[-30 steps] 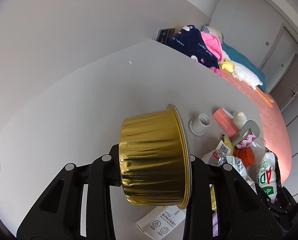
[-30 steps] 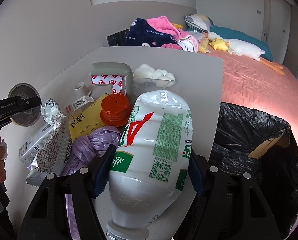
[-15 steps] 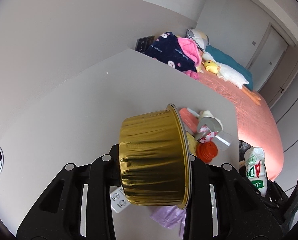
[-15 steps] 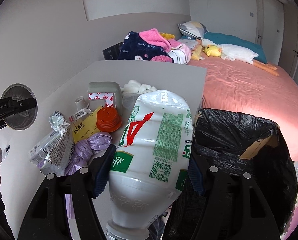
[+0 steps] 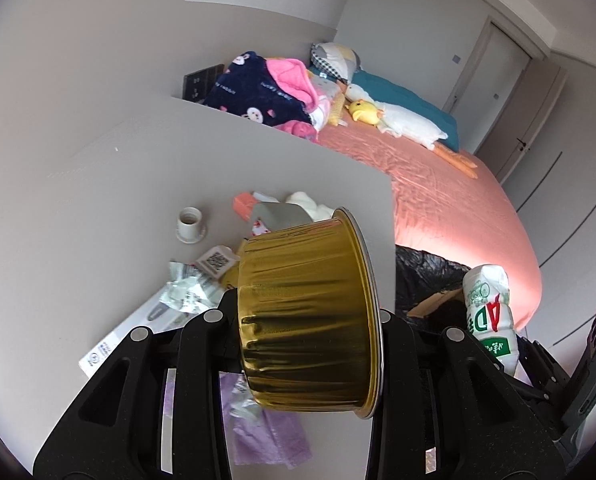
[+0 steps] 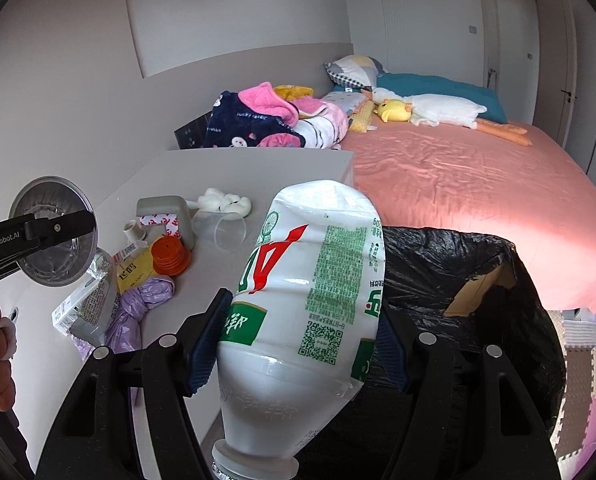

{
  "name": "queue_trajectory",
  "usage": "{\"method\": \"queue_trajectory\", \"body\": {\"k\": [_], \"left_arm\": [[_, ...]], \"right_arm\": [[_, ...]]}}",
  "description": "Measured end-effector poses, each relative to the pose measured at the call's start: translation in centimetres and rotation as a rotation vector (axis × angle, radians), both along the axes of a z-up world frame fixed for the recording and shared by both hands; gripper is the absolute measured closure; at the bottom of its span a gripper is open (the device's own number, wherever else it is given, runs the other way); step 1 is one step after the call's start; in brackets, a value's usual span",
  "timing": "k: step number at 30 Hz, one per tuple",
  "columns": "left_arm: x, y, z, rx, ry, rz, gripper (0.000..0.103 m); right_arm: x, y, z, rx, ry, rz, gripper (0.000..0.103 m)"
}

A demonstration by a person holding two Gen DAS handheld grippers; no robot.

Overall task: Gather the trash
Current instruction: 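Carry the bowl and bottle over the black trash bin and open both tools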

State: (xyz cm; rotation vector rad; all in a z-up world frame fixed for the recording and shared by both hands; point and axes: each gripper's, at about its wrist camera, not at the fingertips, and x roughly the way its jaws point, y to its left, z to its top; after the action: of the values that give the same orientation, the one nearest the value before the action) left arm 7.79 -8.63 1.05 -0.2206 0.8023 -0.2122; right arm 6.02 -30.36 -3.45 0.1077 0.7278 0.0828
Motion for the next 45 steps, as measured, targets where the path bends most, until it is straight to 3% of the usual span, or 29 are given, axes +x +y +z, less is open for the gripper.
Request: {"method": "queue_trajectory", "body": {"k": [21, 22, 23, 24, 25, 27, 33, 45], "left_arm": [[0.9, -11.0, -2.1, -0.130, 0.072, -0.333, 0.070], [1.0, -11.5, -2.3, -0.145, 0.084, -0.357, 0.054], [1.0, -12.3, -2.6, -0.161, 0.104, -0.387, 0.020], [1.1, -12.8, -2.8, -0.174, 0.112, -0.404, 0.008], [1.0, -13.4, -2.9, -0.178, 0.101, -0.413, 0.006], [0.8, -14.7, -3.1, -0.152, 0.095, -0.448, 0.006], [0.4, -16.1, -3.5, -0.119, 0.100, -0.478, 0.006], [0.7, -13.3, -3.2, -0.112, 0.072, -0.416, 0.006]], "right_arm": [[-0.9, -10.3, 1.3, 0.123, -0.036, -0.167, 0.035], [-1.1, -11.0, 1.4, 0.133, -0.043, -0.183, 0.035], [-1.2, -11.7, 1.6, 0.147, -0.050, -0.203, 0.035], [-1.2, -12.5, 1.6, 0.160, -0.052, -0.225, 0.032], [-1.3, -13.3, 1.7, 0.170, -0.053, -0.252, 0.029], [-1.5, -14.5, 1.9, 0.171, -0.064, -0.307, 0.020], [-1.6, -16.2, 1.8, 0.174, -0.070, -0.345, 0.020], [-1.1, -14.2, 1.4, 0.168, -0.060, -0.281, 0.020]]}}
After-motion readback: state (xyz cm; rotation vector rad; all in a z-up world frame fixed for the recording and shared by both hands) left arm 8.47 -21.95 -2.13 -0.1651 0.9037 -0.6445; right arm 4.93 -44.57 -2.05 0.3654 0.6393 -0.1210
